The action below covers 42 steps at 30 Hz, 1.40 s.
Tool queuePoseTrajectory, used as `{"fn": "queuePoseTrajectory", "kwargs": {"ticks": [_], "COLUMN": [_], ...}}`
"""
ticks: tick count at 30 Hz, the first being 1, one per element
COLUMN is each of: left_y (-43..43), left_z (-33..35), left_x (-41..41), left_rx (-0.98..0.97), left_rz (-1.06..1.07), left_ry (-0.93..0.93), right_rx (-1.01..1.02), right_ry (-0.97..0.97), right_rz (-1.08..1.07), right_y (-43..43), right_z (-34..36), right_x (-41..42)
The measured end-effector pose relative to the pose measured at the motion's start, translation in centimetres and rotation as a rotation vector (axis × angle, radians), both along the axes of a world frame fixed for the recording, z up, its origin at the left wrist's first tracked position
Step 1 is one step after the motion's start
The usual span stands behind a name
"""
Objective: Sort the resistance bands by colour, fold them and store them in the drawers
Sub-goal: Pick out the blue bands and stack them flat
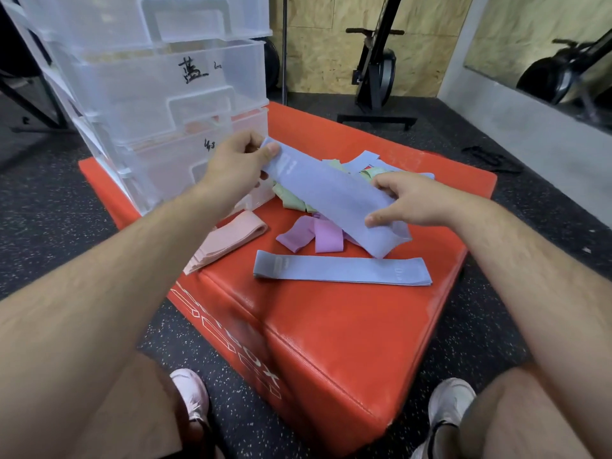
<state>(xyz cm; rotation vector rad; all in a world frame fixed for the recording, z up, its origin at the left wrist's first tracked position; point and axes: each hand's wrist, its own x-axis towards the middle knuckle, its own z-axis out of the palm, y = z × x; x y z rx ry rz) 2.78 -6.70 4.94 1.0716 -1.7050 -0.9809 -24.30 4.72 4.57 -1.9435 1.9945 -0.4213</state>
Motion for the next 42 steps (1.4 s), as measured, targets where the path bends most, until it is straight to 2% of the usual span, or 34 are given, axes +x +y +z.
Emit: {"fn": "queuePoseTrajectory", "kwargs": {"ticks": [2, 9, 17, 22, 29, 34, 36, 40, 42], "left_y": [0.2, 1.5, 3.3, 4.0, 4.1, 4.3, 4.3, 4.5, 4.6], "left_z": [-0.3, -2.2, -4.1, -5.0, -5.9, -6.8, -7.2, -7.5, -7.5], "left_x": [0.5, 1.4, 1.9, 2.4, 3.3, 3.5, 3.6, 3.4, 3.3], "left_rx": [0.014, 0.084, 0.131, 0.181, 0.230, 0.240, 0.244, 0.231, 0.214], "left_rz": [0.018, -0.023, -0.022, -0.041, -0.074, -0.044, -0.042, -0.016, -0.003], "left_ry": [0.007, -0.003, -0.029, -0.033, -0.096, -0.145, -0.194, -0.275, -0.300], "right_rx": [0.046, 0.154, 0.193, 0.294, 0.186, 0.211, 0.209, 0.149, 0.170], "right_ry": [0.005, -0.191, -0.671, -0.813, -0.987, -0.906, -0.728, -0.200, -0.081], "right_rz": [-0.031, -0.122, -0.151, -0.133, -0.208, -0.271, -0.285, -0.180, -0.126], "right_y": [1.0, 4.2, 8.0, 9.2, 9.5, 9.2, 9.2, 9.0, 8.9], "right_z": [0.1, -0.5, -1.7, -2.0, -2.2, -2.8, -3.3, -4.7, -5.1], "right_x": [-1.0, -4.5, -5.1, -4.2, -4.5, -4.7, -4.4, -2.9, -1.8]}}
